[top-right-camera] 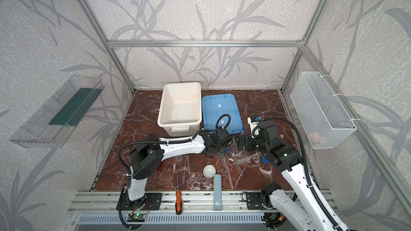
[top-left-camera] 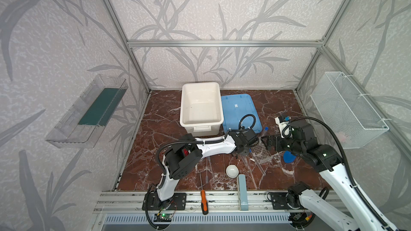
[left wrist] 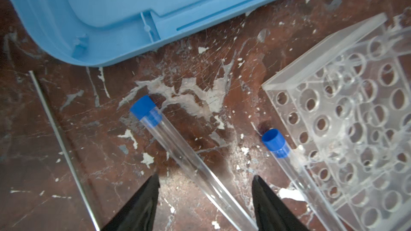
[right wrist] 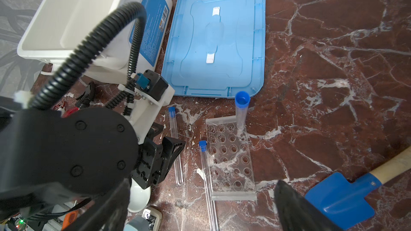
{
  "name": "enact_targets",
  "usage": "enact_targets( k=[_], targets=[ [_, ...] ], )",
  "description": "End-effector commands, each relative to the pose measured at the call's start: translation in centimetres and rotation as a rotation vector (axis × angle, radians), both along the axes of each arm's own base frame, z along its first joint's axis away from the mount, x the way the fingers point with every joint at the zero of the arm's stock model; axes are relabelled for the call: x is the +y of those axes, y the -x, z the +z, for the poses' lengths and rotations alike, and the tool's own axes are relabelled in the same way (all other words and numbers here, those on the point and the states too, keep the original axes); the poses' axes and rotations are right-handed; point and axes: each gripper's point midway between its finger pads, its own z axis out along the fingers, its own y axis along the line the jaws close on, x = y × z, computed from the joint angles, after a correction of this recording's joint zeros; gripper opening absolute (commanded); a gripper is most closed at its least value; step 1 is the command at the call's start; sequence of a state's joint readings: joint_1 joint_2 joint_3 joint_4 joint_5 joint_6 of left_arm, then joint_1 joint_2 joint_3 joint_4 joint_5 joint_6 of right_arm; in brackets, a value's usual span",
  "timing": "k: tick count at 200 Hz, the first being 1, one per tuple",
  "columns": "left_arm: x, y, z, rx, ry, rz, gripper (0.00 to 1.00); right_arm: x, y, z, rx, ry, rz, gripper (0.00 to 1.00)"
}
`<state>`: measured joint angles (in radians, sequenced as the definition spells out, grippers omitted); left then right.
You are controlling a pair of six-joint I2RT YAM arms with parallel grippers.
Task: Organize the chemistry lab equipment
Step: 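Move the left gripper to a second blue-capped tube and grasp it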
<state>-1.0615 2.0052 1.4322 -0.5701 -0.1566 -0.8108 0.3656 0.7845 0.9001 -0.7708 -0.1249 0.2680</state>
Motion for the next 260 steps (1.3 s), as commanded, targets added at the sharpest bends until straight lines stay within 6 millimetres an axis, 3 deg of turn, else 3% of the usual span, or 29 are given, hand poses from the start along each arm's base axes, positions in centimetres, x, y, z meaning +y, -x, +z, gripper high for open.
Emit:
enact_targets(
  k=[1, 43, 71, 122, 178, 226, 260],
  targets=[
    [1.5, 0.2, -0.7, 0.013, -0.073, 0.051, 0.65, -0.3, 0.4, -0.4, 0.006, 0.011, 0.0, 0.99],
    [1.3, -0.1, -0.9, 0.004, -0.079, 0.049, 0.58, -0.6, 0.2, -0.7, -0.007, 0.024, -0.013, 0.99],
    [0.8, 0.5, -1.5, 0.045, -0.058, 0.05, 0.5, -1.0, 0.0, -0.7, -0.024, 0.035, -0.032, 0.99],
    [0.5, 2.0, -2.6, 0.126, -0.041, 0.027, 0.46, -1.2, 0.0, -0.6, -0.045, 0.034, -0.043, 0.99],
    [0.3, 1.8, -3.0, 0.143, -0.038, 0.025, 0.37, -1.7, -0.4, -0.3, -0.068, 0.051, -0.065, 0.99],
    [0.4, 1.7, -3.0, 0.142, -0.039, 0.028, 0.27, -0.8, -0.9, 0.3, -0.078, 0.008, -0.046, 0.99],
    [0.8, 1.5, -2.5, 0.127, -0.04, 0.041, 0.25, -0.9, -1.3, 0.6, -0.085, 0.02, -0.048, 0.99]
  ],
)
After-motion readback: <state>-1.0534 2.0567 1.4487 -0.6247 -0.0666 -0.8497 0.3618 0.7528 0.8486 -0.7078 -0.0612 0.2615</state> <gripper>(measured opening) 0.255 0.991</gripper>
